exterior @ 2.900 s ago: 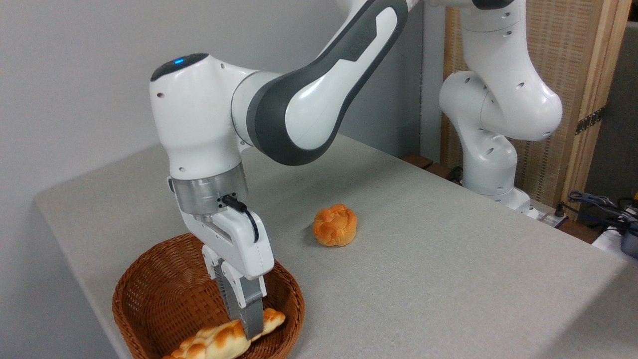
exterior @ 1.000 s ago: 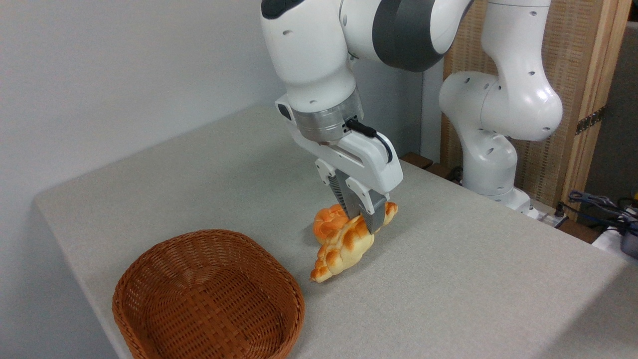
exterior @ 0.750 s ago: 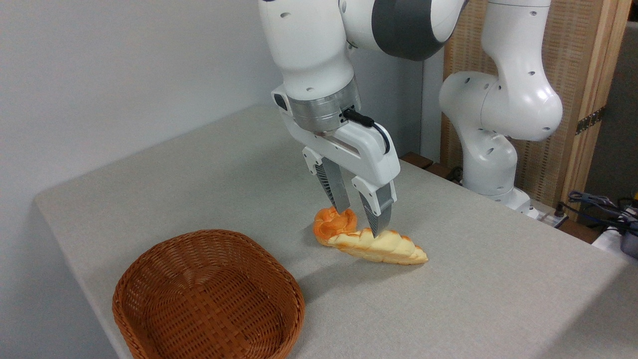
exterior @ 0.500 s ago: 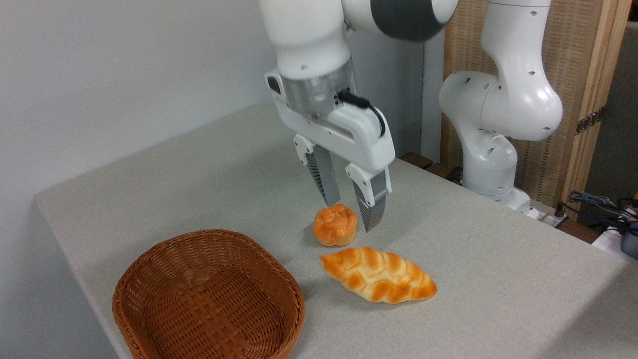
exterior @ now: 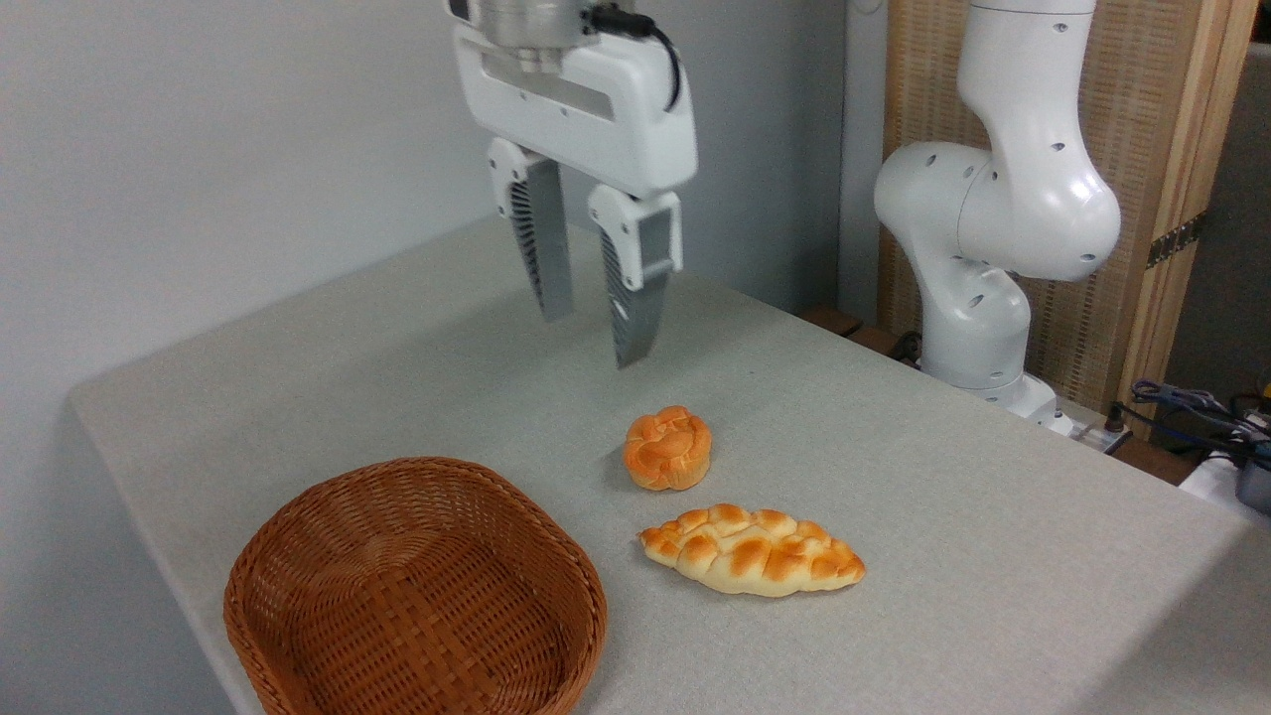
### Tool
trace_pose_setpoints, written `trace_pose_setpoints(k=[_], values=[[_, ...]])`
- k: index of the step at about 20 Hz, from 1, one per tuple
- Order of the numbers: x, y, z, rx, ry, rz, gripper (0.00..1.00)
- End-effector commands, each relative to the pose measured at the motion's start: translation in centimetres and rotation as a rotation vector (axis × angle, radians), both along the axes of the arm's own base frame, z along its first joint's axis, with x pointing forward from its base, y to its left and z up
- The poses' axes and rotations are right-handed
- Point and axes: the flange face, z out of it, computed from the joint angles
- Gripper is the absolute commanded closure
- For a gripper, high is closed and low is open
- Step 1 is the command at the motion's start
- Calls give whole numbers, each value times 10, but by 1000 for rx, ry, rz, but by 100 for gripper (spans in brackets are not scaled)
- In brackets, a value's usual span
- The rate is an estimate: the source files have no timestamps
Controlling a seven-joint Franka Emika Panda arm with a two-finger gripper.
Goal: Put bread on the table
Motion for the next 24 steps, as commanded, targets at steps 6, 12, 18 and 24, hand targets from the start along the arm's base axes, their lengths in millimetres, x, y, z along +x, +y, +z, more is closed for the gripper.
trace_pose_setpoints(k=[6,12,18,24], values=[[33,-22,-1,-55,43,125,0],[35,-20,-1,-52,31,117,0],[40,-17,-1,-29,3,100,0],[40,-14,-3,21,10,91,0]])
